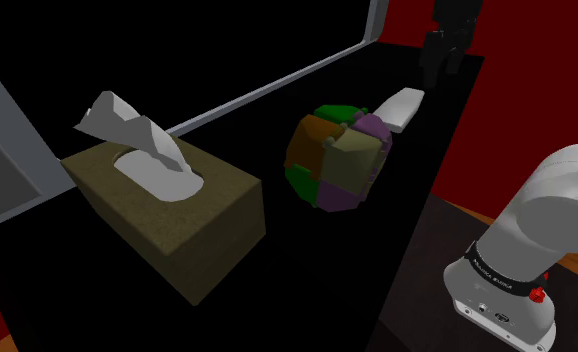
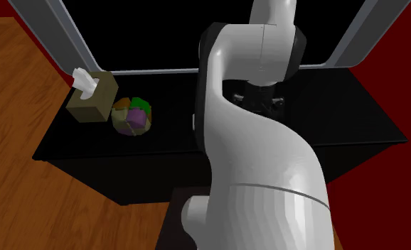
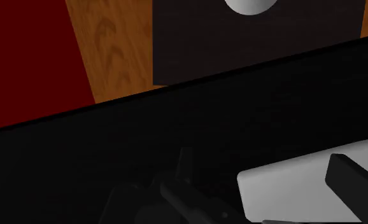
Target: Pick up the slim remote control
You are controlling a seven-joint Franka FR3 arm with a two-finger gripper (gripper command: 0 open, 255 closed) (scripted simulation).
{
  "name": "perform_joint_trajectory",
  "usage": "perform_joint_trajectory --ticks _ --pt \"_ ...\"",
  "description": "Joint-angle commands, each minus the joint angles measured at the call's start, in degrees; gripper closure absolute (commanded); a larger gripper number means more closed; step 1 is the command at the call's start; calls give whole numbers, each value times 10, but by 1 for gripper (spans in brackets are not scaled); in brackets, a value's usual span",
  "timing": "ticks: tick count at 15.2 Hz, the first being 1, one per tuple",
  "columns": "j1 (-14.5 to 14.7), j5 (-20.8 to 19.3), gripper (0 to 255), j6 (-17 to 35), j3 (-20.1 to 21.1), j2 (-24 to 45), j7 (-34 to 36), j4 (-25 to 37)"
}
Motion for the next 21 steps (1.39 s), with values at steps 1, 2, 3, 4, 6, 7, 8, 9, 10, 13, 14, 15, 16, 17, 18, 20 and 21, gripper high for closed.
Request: perform_joint_trajectory --ticks 1,2,3,4,6,7,8,9,10,13,14,15,16,17,18,20,21 --pt "0 0 0 0 0 0 0 0" --pt "-23 27 0 -1 23 -10 89 -6" --pt "-50 56 0 -1 49 -20 176 -10" --pt "-76 84 0 2 75 -27 264 -14" --pt "-129 140 0 14 128 -39 439 -15" --pt "-157 167 0 22 156 -42 526 -14" --pt "-185 192 0 31 183 -44 613 -10" --pt "-211 213 0 40 207 -45 687 -6" --pt "-211 215 0 46 210 -48 686 -15" --pt "-209 219 0 66 214 -55 684 -42" --pt "-208 221 0 73 215 -57 684 -50" --pt "-208 223 0 80 217 -59 683 -59" --pt "-207 224 0 86 219 -60 683 -67" --pt "-206 225 0 90 220 -61 682 -72" --pt "-206 225 0 90 220 -61 682 -72" --pt "-206 225 255 92 220 -61 682 -73" --pt "-206 226 255 92 220 -61 682 -74"
